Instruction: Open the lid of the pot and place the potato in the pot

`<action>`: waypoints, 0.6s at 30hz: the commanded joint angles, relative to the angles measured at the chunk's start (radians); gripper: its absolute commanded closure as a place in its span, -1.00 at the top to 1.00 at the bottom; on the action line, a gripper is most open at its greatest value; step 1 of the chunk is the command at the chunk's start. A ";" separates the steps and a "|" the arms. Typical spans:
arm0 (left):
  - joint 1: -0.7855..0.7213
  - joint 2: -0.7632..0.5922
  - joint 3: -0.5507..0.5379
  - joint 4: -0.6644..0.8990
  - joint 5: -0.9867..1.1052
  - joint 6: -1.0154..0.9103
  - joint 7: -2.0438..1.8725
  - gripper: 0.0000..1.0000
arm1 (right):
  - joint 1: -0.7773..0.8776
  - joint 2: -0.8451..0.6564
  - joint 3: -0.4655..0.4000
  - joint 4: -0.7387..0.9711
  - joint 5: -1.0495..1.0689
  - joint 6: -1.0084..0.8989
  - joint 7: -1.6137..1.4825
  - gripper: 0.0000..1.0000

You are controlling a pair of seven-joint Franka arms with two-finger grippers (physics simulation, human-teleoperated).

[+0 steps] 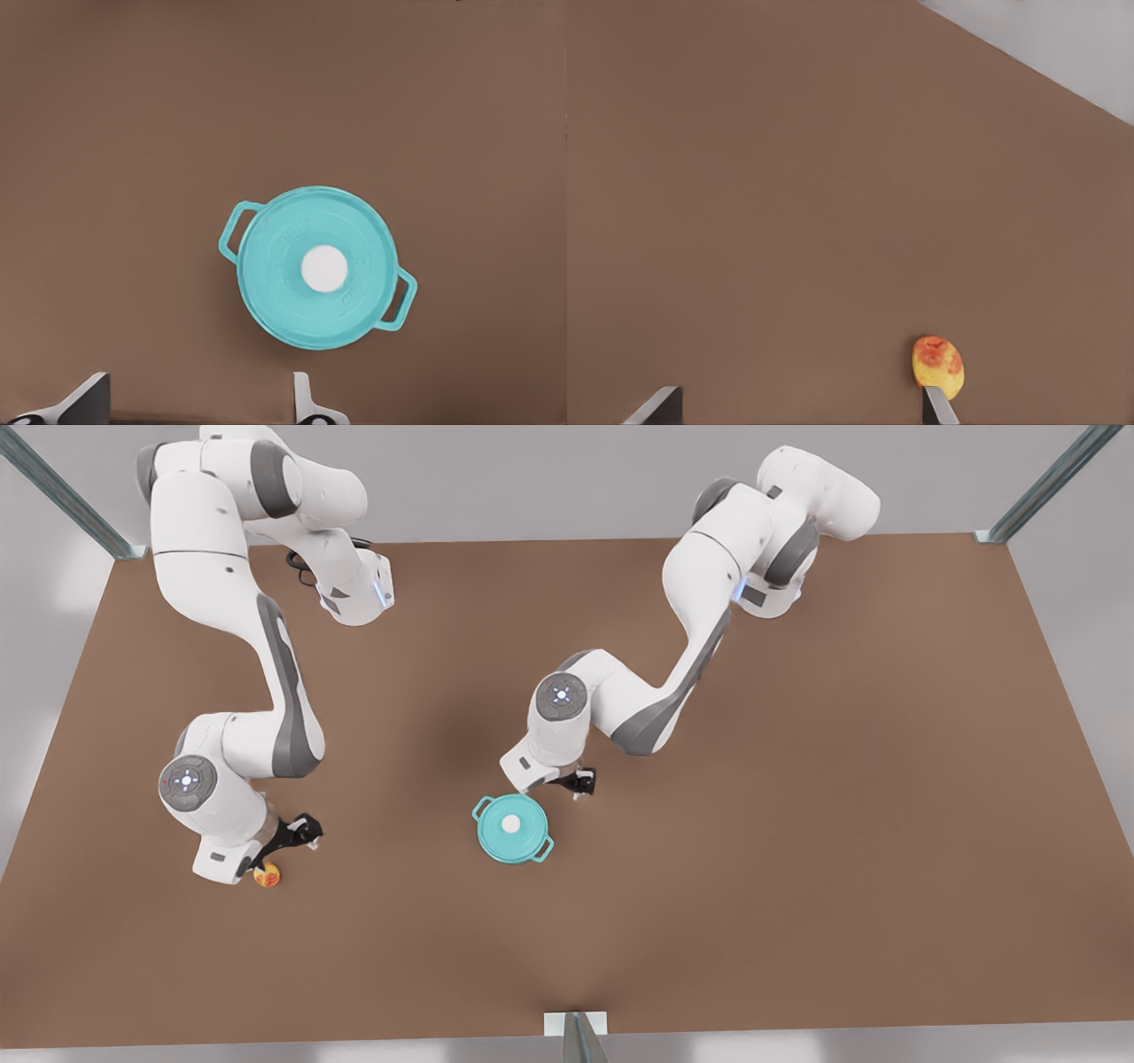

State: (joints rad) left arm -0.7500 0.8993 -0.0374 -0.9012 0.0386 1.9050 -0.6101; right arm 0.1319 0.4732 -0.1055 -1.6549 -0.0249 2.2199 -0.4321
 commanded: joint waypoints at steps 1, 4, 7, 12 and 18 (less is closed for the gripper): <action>-0.012 0.000 -0.001 -0.004 0.011 0.035 -0.648 1.00 | -0.032 0.025 -0.002 -0.005 0.003 0.170 -0.365 1.00; -0.020 0.047 0.001 -0.001 0.007 0.216 -0.643 1.00 | -0.078 0.050 -0.002 -0.002 0.003 0.202 -0.418 1.00; -0.037 0.095 0.002 -0.001 0.011 0.302 -0.639 1.00 | -0.072 0.078 0.001 -0.009 0.003 0.202 -0.456 1.00; -0.049 0.141 0.027 0.005 0.041 0.442 -0.640 1.00 | -0.089 0.113 0.000 -0.046 -0.003 0.195 -0.491 1.00; -0.069 0.194 0.042 0.019 0.093 0.485 -0.582 1.00 | -0.112 0.165 -0.002 -0.046 0.005 0.122 -0.485 1.00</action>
State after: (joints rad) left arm -0.8189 1.0916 0.0006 -0.8828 0.1144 2.3235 -1.0056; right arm 0.0219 0.6312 -0.1071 -1.7017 -0.0252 2.3812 -0.7254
